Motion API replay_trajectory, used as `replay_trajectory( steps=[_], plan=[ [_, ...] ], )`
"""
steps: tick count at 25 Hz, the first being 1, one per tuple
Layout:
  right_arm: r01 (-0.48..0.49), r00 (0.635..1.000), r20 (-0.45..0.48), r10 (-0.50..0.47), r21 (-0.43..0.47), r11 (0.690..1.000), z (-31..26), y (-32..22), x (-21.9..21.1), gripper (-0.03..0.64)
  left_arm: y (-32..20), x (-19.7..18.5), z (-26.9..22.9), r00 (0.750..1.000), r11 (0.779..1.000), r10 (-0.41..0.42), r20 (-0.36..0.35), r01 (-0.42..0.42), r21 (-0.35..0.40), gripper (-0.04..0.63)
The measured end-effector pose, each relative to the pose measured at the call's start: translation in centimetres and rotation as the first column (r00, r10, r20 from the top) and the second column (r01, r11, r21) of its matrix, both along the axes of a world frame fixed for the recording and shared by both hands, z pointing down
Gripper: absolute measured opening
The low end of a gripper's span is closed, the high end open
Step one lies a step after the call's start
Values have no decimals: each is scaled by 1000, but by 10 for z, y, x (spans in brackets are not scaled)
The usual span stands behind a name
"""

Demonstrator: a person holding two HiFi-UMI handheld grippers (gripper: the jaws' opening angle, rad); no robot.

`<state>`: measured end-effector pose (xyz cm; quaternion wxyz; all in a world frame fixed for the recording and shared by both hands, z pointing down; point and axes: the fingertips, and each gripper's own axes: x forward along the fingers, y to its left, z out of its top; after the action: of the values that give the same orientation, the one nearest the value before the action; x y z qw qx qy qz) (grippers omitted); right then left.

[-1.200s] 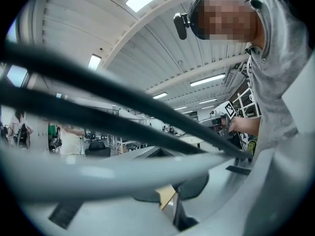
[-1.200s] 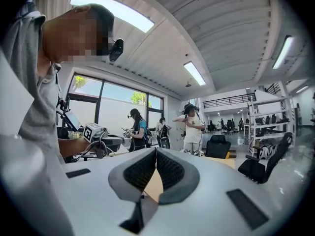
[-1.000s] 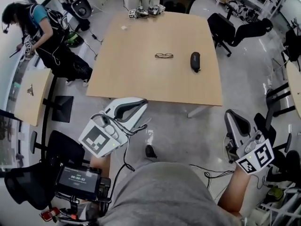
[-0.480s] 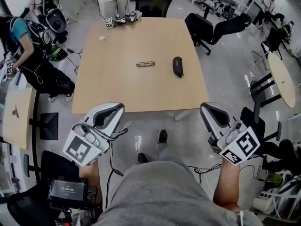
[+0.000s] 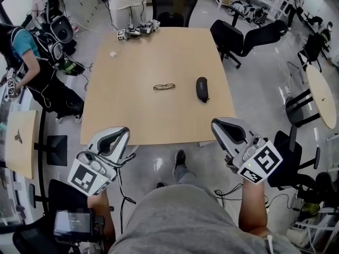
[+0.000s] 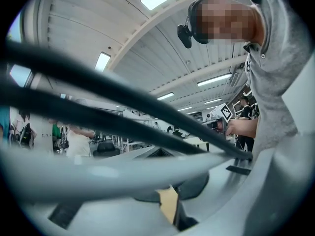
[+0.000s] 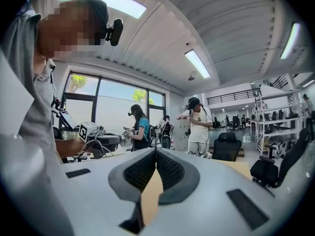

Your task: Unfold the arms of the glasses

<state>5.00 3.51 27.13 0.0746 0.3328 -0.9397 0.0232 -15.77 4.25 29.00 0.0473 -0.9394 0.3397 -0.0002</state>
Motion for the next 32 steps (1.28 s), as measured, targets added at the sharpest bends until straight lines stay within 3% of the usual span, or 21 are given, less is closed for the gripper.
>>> replay_trajectory(
  steps=[18,26,32],
  plan=[
    [205,977,-32,-209,-90,975,49,-181,16,8,-165,61,39,992,990,-118,45,121,-67,6],
    [183,979,-55,-195,-171,968,103,-223,10,9,-204,56,89,987,977,-142,74,152,-153,6],
    [143,981,-93,-169,-239,960,139,-252,-1,9,-242,52,129,990,967,-114,80,129,-219,6]
  ],
)
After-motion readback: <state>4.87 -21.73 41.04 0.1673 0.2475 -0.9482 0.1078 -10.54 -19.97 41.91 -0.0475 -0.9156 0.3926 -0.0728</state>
